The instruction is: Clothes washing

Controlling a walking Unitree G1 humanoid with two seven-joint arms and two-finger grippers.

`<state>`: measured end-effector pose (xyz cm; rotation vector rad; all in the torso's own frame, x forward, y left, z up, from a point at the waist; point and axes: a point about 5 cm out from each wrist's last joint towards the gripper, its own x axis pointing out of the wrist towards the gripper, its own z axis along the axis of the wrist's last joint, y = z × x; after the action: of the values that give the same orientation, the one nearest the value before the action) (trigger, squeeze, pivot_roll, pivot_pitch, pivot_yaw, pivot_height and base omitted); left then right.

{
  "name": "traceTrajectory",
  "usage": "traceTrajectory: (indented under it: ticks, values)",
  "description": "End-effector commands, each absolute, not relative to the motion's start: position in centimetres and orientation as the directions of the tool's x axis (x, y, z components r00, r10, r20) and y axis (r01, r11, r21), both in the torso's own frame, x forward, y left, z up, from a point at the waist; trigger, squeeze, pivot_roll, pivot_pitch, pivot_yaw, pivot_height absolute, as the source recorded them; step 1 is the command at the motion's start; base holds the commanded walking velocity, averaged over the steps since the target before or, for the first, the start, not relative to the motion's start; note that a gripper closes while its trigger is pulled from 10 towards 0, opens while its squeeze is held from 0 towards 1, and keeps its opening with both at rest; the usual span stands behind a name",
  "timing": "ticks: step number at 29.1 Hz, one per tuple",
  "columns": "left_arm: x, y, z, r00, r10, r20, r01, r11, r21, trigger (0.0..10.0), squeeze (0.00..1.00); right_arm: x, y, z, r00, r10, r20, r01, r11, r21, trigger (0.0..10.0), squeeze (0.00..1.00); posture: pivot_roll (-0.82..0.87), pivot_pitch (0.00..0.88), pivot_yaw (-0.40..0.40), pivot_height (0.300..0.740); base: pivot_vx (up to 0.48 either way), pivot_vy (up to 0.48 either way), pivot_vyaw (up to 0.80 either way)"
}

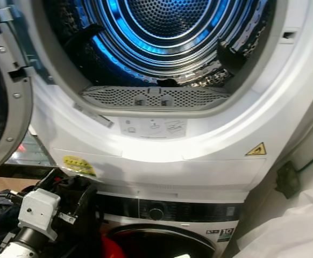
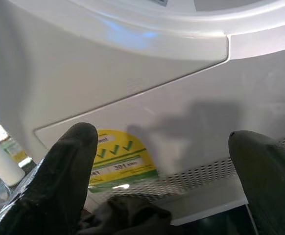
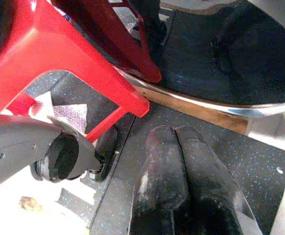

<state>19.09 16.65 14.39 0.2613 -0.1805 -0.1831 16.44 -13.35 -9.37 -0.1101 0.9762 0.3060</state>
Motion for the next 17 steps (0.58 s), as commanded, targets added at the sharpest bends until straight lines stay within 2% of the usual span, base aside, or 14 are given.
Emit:
traceTrajectory:
  ticks: [1,6,8,15,16,17]
  values:
    - [19.0,17.2,13.2,0.983,-0.161,0.082,0.145,0.973,0.179,10.0,0.00,16.4,-13.0,-9.4,0.517,0.212,-0.829,-0.313,0.949,0.047,10.0,0.00,0.16,0.000,0.067,0.740,0.000,0.000,0.00]
    - [18.7,18.3,11.9,0.995,-0.094,0.015,0.092,0.993,0.080,10.0,0.00,16.4,-13.0,-9.4,0.515,0.214,-0.830,-0.317,0.947,0.047,10.0,0.00,0.16,0.000,0.067,0.740,0.000,0.000,0.00]
    - [18.3,19.8,10.4,0.998,0.003,-0.060,-0.005,1.000,-0.029,10.0,0.00,16.4,-13.0,-9.4,0.513,0.215,-0.831,-0.320,0.946,0.047,10.0,0.00,0.17,0.000,0.066,0.740,0.000,0.000,0.00]
    - [18.1,20.8,10.0,0.995,0.061,-0.082,-0.071,0.991,-0.116,10.0,0.00,16.3,-12.9,-9.4,0.511,0.218,-0.832,-0.326,0.944,0.047,10.0,0.00,0.17,0.000,0.065,0.740,0.000,0.000,0.00]
    - [18.4,21.1,9.7,0.991,0.073,-0.110,-0.090,0.983,-0.158,10.0,0.09,16.3,-12.9,-9.4,0.509,0.219,-0.832,-0.328,0.943,0.048,10.0,0.00,0.17,0.000,0.065,0.740,0.000,0.000,0.00]
    - [18.6,21.3,9.3,0.987,0.088,-0.137,-0.111,0.979,-0.170,10.0,0.43,16.2,-12.8,-9.4,0.508,0.221,-0.832,-0.331,0.943,0.048,10.0,0.00,0.18,0.000,0.066,0.740,0.000,0.000,0.00]
